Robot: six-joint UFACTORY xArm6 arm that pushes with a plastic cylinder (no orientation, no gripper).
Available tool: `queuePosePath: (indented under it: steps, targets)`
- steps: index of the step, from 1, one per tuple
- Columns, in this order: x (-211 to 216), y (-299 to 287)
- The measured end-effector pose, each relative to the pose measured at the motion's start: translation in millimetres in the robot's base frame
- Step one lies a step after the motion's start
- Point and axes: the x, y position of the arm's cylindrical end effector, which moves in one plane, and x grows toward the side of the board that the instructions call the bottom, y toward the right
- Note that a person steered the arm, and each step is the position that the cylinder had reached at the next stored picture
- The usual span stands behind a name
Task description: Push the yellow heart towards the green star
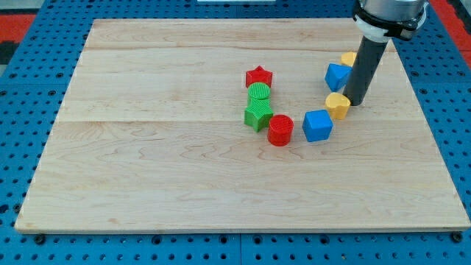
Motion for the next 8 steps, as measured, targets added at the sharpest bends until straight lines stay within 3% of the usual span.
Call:
queuePosePath:
  steps: [6,8]
  targets:
    - [2,41]
    - [16,9]
